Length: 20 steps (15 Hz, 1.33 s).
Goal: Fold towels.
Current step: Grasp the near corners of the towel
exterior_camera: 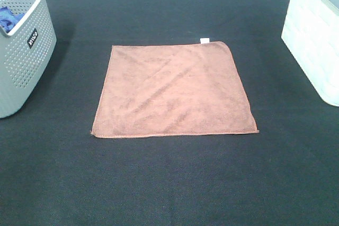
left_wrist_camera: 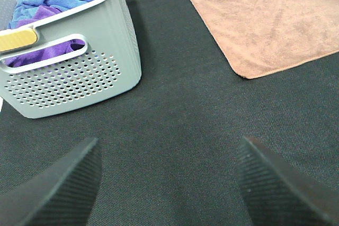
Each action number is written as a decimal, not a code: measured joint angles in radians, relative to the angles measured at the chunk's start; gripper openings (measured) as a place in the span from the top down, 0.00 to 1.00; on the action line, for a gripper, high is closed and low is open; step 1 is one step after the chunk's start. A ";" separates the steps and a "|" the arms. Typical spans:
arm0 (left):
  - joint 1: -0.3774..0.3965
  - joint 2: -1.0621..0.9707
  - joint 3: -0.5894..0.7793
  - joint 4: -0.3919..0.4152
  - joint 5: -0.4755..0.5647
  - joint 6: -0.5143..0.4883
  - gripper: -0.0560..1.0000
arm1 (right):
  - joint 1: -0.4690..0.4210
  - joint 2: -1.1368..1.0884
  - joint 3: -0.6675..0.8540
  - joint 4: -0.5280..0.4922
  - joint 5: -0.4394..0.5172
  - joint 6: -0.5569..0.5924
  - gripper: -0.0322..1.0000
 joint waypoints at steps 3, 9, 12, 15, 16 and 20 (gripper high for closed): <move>0.000 0.000 0.000 0.000 0.000 0.000 0.30 | 0.000 0.000 0.000 0.000 0.000 0.000 0.17; 0.000 0.000 0.000 0.000 0.000 0.000 0.30 | 0.000 0.000 0.000 0.000 0.000 0.000 0.17; 0.000 0.000 0.000 0.000 0.000 0.000 0.30 | 0.000 0.000 0.000 0.000 0.000 0.000 0.17; 0.000 0.000 0.000 0.000 0.000 0.000 0.30 | 0.000 0.000 0.000 0.000 0.000 0.000 0.17; 0.000 0.000 0.000 0.000 0.000 0.000 0.30 | 0.000 0.000 0.000 0.000 0.000 0.000 0.17; 0.000 0.000 0.000 0.000 0.000 0.000 0.30 | 0.000 0.000 0.000 0.000 0.000 0.000 0.17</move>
